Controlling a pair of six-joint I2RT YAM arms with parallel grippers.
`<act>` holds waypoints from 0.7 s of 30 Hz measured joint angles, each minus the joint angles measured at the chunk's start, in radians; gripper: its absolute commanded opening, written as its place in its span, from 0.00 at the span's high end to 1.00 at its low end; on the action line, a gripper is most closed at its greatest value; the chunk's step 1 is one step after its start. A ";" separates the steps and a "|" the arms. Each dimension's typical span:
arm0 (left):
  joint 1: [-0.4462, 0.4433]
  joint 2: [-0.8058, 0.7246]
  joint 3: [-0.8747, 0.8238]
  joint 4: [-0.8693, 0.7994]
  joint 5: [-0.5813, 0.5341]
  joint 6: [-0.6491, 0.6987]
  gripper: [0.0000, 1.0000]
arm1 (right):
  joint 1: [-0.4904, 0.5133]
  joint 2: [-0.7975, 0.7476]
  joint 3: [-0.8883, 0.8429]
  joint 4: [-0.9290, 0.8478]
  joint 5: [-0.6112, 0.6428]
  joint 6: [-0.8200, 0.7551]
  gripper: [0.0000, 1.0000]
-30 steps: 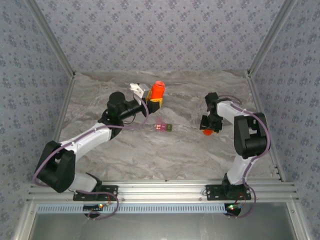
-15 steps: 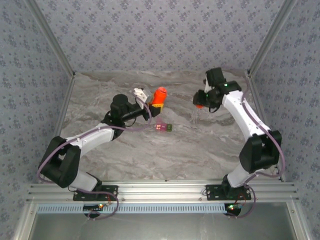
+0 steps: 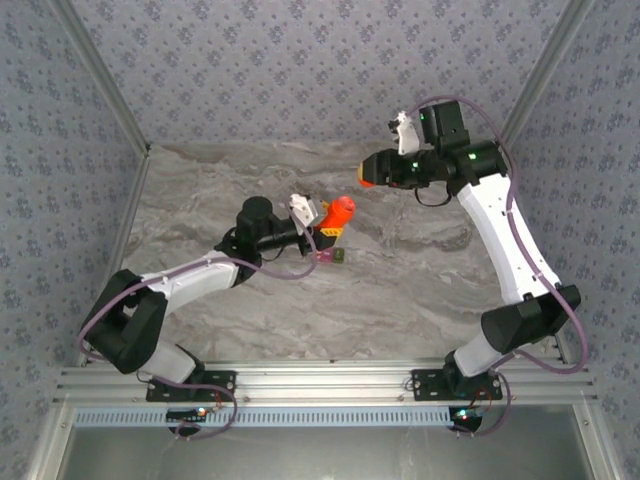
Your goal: Sort the pills into containers
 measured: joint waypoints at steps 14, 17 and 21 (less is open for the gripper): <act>-0.007 0.000 -0.005 0.001 -0.004 0.006 1.00 | 0.104 0.016 0.030 -0.191 -0.029 -0.137 0.59; -0.009 0.000 -0.005 0.001 -0.003 0.006 1.00 | 0.112 0.024 0.030 -0.208 -0.028 -0.145 0.59; -0.014 0.000 -0.005 0.000 -0.003 0.006 1.00 | 0.115 0.042 0.031 -0.222 -0.029 -0.161 0.60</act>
